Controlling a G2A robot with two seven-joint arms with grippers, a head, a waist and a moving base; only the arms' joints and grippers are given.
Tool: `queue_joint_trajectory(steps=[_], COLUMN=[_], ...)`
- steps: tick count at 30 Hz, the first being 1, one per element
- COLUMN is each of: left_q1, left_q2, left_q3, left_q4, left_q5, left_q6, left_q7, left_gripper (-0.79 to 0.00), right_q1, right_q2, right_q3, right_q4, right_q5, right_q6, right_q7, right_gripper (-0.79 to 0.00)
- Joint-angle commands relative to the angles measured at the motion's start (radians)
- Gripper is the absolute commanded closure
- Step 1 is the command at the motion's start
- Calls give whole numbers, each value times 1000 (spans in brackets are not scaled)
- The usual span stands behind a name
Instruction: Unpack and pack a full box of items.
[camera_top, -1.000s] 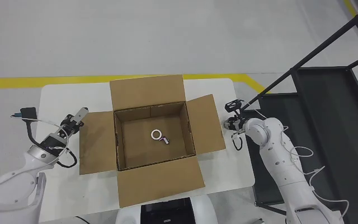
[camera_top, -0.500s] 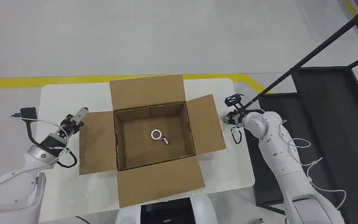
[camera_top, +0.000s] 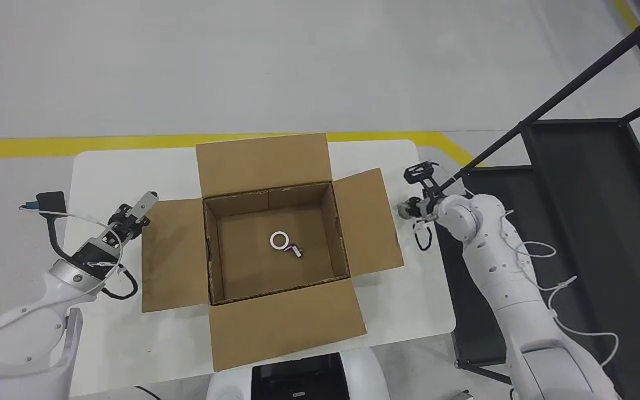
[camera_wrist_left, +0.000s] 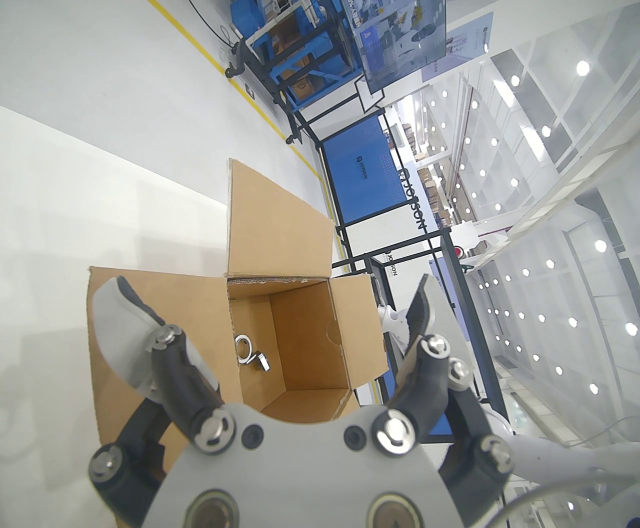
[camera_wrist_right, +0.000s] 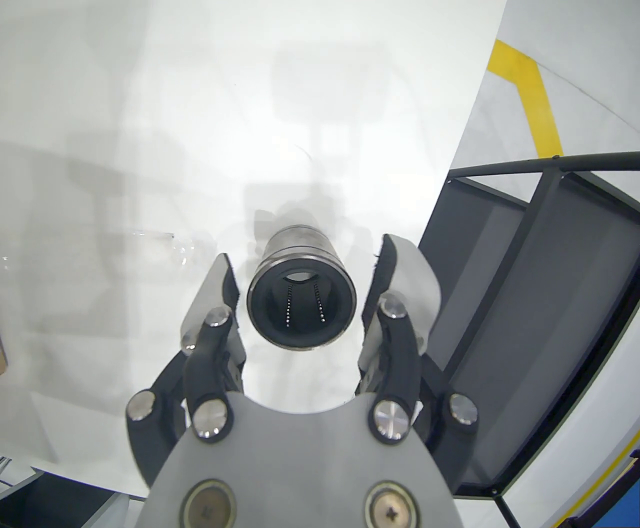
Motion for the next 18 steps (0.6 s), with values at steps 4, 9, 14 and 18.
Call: queue_joint_trajectory(steps=[4, 9, 14, 18], left_q1=[0, 0, 0, 0], left_q2=[0, 0, 0, 0], left_q3=[0, 0, 0, 0], left_q4=[0, 0, 0, 0], left_q5=[0, 0, 0, 0], left_q6=[0, 0, 0, 0], left_q7=[0, 0, 0, 0], left_gripper=[-785, -785, -785, -785], right_q1=[-32, -93, -155, -184], right_q2=[11, 25, 35, 37], right_q3=[36, 96, 147, 153], right_q4=[-110, -293, -503, -631], right_q5=[-7, -30, -73, -43], right_q6=[-1, 23, 44, -17], right_q7=[16, 19, -14, -79], right_gripper=[-785, -785, -785, -785])
